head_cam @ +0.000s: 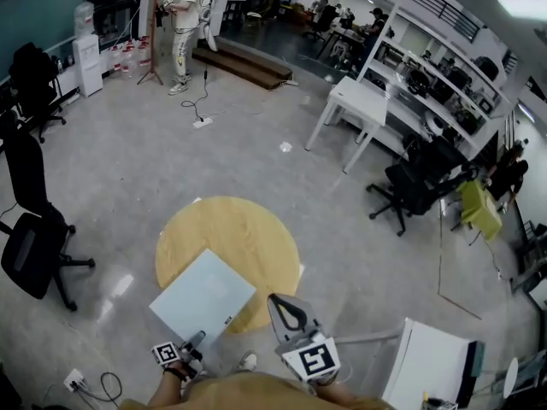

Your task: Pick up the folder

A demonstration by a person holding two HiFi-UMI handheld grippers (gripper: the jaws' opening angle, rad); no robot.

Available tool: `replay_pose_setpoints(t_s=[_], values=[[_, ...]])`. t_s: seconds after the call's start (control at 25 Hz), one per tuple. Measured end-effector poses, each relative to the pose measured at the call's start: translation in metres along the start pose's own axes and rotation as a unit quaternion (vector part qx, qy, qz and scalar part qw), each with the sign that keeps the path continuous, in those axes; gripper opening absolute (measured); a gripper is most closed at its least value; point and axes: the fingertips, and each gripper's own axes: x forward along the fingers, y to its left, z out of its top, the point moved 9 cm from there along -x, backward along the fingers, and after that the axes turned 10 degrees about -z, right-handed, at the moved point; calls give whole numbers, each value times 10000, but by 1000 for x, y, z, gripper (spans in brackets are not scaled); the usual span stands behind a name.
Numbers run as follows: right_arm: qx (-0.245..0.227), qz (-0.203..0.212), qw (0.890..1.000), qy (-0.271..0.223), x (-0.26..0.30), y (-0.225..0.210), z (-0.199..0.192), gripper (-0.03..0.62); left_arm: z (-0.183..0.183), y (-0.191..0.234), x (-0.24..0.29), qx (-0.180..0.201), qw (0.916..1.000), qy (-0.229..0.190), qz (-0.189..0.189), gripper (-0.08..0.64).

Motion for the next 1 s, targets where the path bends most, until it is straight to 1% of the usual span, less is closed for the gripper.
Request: replay_pose_setpoints(t_s=[0.16,0.28,0.36,0.4,0.44,0.48,0.52,0.64,0.84,1.0], values=[[-27,53,9999,82,-3,2,-4,0,2,5,0,187,9998,-8,3,469],[-100,96,9999,62,-4,1,-2,0,-2,-1,5,131,9999,-95,-51,468],[-161,125,9998,50,-3,1,-1,0,-1,-3,5,166,9997,-188,-68,461],[-182,134,9997,52,-3,2,-1,0,1,-3,3,186,9995,-227,-66,442],[-189,134,9997,63,-3,3,-2,0,2,-2,0,180,9994,-272,-65,395],[-188,130,9997,80,-3,3,-3,0,2,-3,-2,158,9994,-315,-69,323],[-182,122,9997,96,-4,3,-3,0,2,-3,-3,142,9993,-341,-80,310],[-157,92,9998,113,-7,0,-3,0,0,-5,1,157,9994,-270,-146,305],[-133,46,9998,134,-11,-3,-7,0,-4,0,4,169,9997,-175,-61,304],[-129,-3,9999,114,-11,-1,-7,0,0,-3,3,132,9997,-137,-136,298]])
